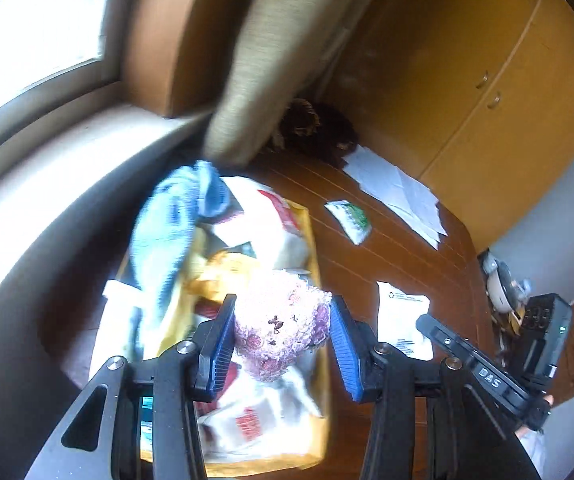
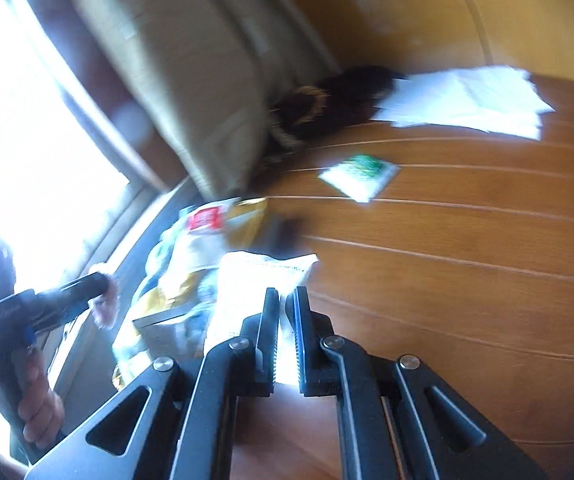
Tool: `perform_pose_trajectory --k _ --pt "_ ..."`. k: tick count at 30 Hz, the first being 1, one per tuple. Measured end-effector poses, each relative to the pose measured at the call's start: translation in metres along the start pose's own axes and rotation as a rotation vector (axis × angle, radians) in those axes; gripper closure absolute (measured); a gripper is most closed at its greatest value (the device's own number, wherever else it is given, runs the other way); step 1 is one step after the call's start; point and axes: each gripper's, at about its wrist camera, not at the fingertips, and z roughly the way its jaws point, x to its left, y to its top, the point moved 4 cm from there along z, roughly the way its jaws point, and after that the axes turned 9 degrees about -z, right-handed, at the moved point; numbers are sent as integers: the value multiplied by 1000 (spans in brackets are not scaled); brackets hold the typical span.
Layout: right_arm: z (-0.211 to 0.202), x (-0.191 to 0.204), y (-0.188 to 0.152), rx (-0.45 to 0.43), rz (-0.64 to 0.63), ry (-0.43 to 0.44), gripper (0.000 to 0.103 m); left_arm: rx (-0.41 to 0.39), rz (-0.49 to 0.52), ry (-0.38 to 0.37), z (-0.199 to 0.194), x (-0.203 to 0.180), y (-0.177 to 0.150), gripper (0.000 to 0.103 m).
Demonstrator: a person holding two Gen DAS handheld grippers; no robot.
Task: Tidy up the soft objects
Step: 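Place the pink plush in the box lid with the left gripper while the right places the packet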
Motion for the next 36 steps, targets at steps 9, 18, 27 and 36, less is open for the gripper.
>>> perform_pose_trajectory --k 9,18,27,36 --pt "31 70 22 17 -116 44 96 44 -18 11 8 39 -8 56" --pt "72 112 35 42 -229 16 96 86 50 21 21 38 -27 55" --pt "98 127 36 70 -269 -13 95 95 70 24 28 39 -28 53" --pt "112 131 35 89 -265 3 92 71 57 10 26 43 -25 43"
